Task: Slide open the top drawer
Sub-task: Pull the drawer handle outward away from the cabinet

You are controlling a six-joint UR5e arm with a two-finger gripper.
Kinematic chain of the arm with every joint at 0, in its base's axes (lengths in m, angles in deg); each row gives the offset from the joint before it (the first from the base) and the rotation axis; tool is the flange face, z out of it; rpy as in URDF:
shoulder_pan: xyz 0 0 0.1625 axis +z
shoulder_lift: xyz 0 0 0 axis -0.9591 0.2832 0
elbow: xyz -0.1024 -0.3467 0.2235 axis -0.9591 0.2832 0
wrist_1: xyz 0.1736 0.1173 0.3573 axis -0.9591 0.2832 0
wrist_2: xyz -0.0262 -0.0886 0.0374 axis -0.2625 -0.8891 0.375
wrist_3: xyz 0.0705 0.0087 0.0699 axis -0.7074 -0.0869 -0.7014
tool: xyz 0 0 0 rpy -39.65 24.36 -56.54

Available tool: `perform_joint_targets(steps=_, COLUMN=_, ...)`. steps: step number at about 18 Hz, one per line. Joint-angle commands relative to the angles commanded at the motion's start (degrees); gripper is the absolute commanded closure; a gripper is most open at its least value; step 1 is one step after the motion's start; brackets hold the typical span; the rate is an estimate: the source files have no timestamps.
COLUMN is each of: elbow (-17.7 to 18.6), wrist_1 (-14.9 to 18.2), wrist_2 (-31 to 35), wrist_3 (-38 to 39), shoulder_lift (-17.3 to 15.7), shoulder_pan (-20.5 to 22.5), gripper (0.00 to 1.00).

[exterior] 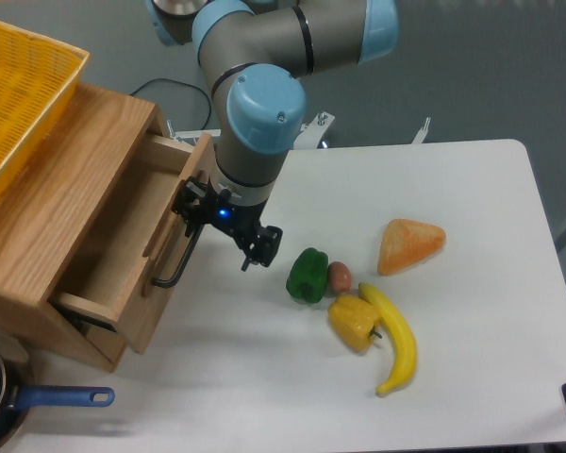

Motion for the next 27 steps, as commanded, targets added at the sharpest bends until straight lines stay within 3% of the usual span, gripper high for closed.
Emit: perform_joint_targets(steps=27, elbow=-0.6, wrist_1=-0.5, wrist_2=-0.1, wrist_3=-5.2, shoulder_lift=0.5, shoulder_pan=5.4, gripper=0.00)
